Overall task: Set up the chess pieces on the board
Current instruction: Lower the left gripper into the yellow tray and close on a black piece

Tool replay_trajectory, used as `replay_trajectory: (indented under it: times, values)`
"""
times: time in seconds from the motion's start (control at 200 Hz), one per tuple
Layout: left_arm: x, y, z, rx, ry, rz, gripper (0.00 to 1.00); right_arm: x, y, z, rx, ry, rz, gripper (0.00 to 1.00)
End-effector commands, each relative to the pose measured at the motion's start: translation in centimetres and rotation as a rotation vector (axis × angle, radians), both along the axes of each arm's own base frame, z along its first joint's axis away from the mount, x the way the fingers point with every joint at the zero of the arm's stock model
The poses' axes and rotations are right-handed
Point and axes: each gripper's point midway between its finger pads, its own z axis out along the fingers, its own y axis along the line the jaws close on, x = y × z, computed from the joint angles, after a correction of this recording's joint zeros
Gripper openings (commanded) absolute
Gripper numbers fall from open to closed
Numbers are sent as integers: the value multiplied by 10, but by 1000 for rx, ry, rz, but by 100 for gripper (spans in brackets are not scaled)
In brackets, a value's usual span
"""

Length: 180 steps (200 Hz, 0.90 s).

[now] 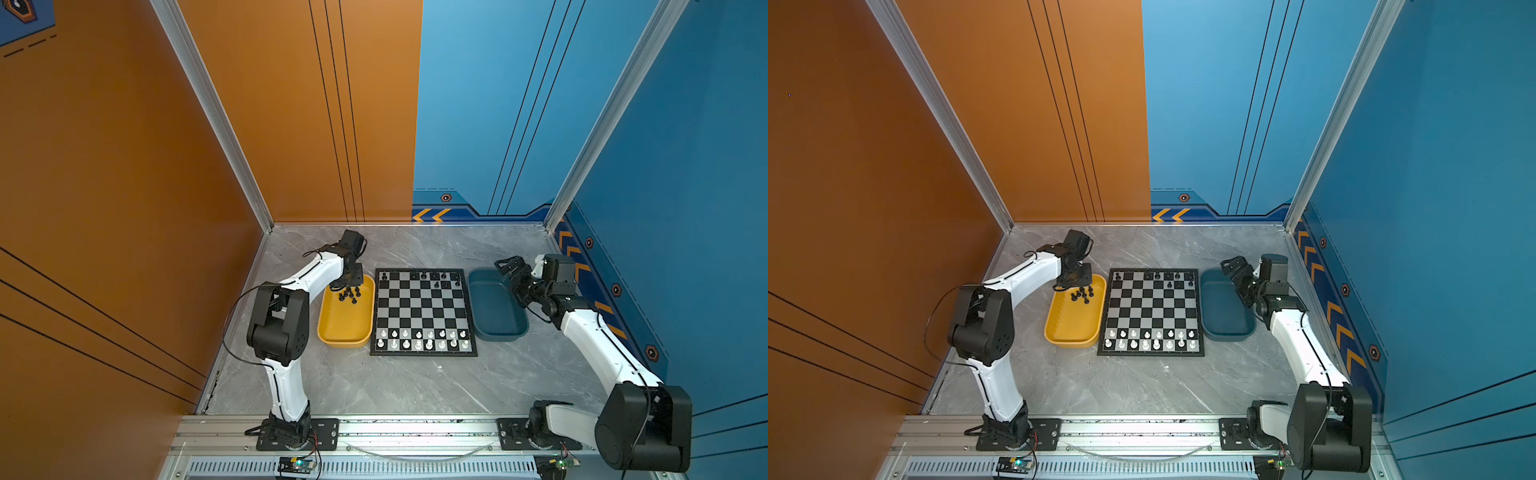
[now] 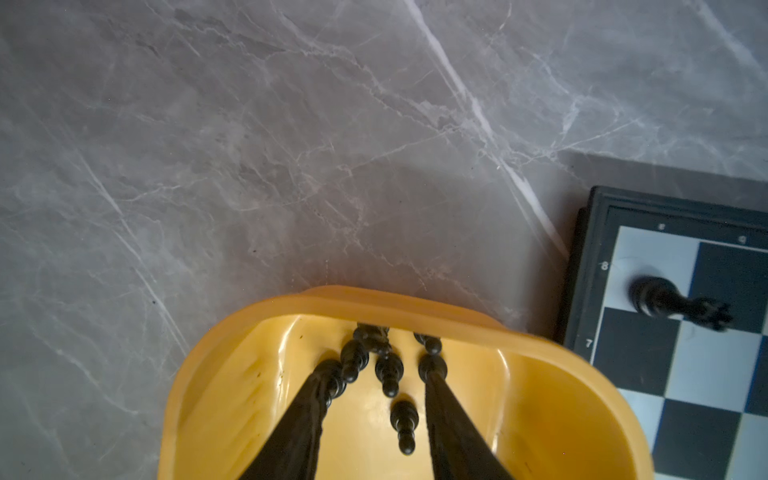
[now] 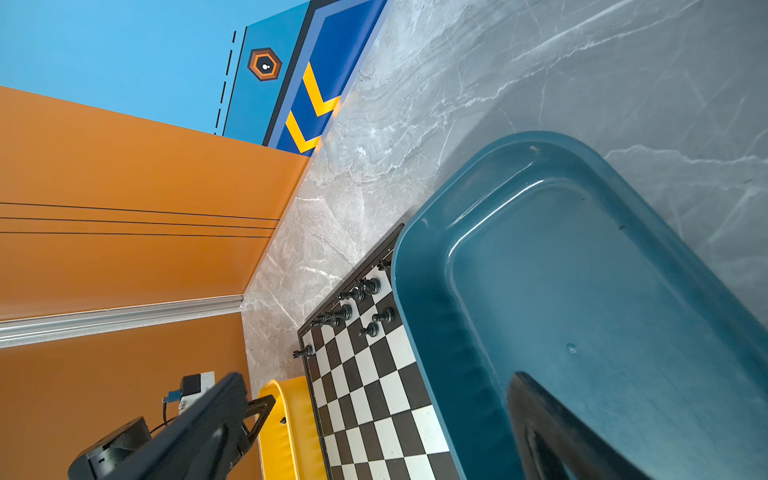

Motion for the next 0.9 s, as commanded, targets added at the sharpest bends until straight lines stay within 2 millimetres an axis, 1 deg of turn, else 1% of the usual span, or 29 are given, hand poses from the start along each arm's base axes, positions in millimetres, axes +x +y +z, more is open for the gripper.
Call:
replay_trajectory:
  times: [0.0,0.165,0.425,0.646,0.896]
  values:
    - [8,-3,0,-22,1,-7,42,0,1,8,-8,-12,11,100]
    - [8,-3,-10,-20,23,-6,40,1,2,6,-7,-6,14,100]
    - [5,-2,-17,-16,42,-2,37,2,2,5,-6,-3,14,100]
    - [4,-1,-27,-13,65,2,35,2,2,5,-5,-5,16,100]
    - [4,1,-34,-14,80,7,32,1,2,5,-6,-3,15,100]
